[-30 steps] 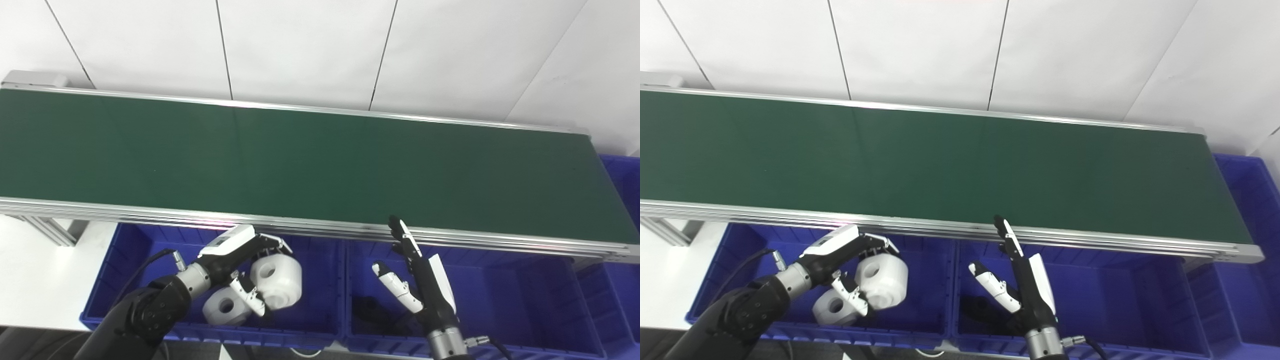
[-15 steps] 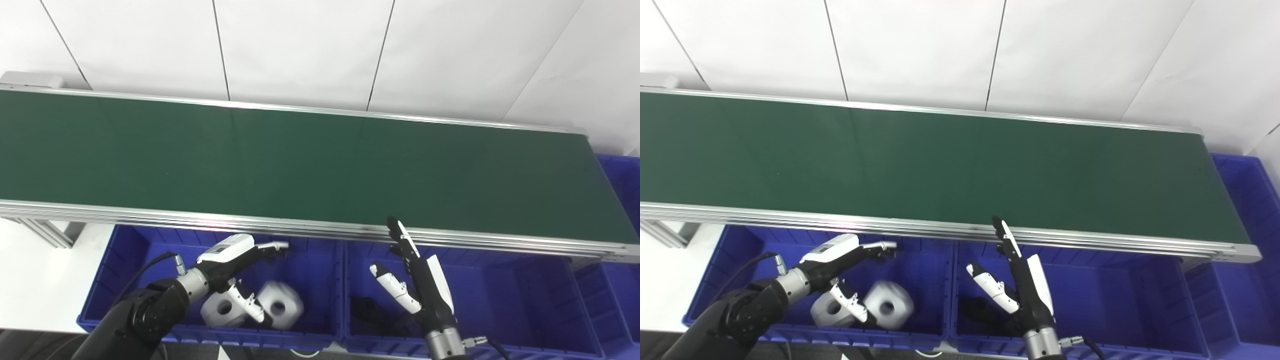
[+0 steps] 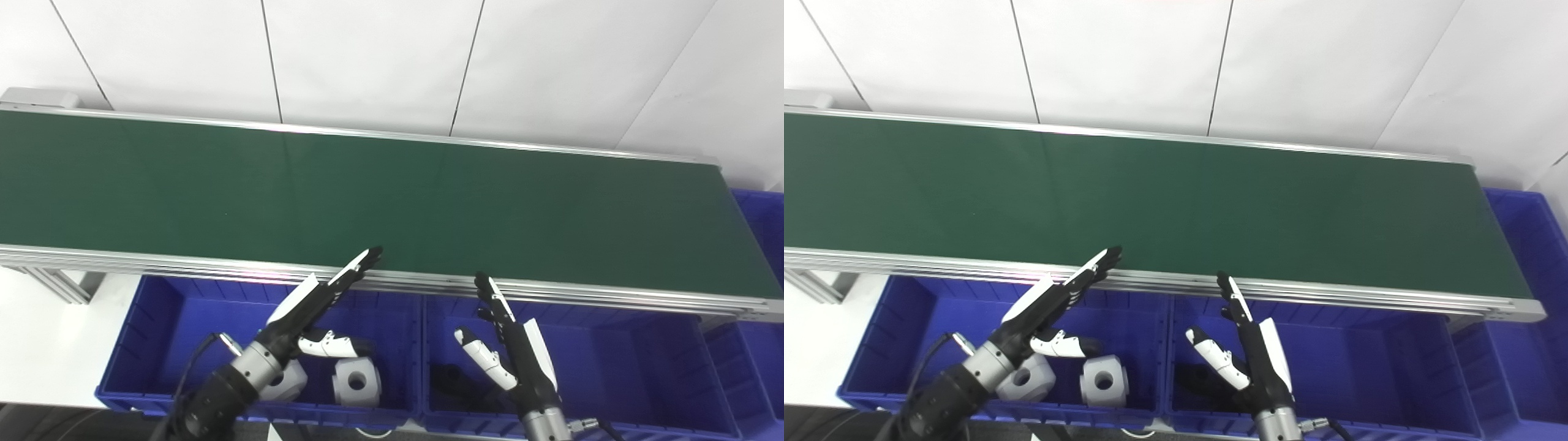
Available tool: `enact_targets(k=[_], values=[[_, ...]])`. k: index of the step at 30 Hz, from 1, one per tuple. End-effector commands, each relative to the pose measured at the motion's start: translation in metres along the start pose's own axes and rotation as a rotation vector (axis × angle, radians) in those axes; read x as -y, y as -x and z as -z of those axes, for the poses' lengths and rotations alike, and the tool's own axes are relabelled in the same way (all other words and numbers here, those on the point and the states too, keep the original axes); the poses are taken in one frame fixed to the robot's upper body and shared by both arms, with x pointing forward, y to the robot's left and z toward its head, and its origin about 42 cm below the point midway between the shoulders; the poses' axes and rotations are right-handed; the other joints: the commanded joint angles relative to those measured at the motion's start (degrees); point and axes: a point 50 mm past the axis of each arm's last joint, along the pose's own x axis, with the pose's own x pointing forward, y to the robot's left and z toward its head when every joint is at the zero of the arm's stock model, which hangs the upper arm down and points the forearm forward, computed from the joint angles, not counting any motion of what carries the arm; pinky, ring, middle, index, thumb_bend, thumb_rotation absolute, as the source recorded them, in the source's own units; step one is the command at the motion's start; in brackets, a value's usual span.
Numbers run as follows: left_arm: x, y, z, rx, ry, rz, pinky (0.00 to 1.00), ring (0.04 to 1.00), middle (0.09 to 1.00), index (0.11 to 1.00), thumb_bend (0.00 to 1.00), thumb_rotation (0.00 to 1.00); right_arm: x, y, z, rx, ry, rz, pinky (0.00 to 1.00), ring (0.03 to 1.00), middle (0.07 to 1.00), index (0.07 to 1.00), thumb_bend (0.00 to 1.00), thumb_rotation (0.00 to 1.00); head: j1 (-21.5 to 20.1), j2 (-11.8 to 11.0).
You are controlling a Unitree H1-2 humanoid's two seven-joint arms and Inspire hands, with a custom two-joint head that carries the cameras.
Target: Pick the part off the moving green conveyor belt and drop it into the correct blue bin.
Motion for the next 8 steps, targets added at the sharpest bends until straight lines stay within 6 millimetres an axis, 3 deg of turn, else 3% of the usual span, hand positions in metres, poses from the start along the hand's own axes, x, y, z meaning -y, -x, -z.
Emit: enact_targets(k=[1, 8], values=[[-0.003, 0.001, -0.005, 0.06, -0.007, -0.029, 1.0, 1.0, 1.0, 1.0, 0.8, 0.77, 0.001, 0.0, -0.008, 0.052, 0.001, 0.011, 0.88, 0.957, 0.961, 0.975, 0.78, 0.83, 0.0, 0.0], [-0.006, 0.012, 0.008, -0.007, 0.041, -0.071, 1.0, 1.0, 1.0, 1.0, 0.82, 0.75, 0.001, 0.004, -0.008, 0.042, 0.01, 0.027, 0.88, 0.952, 0.96, 0.976, 0.78, 0.84, -0.5, -0.6]])
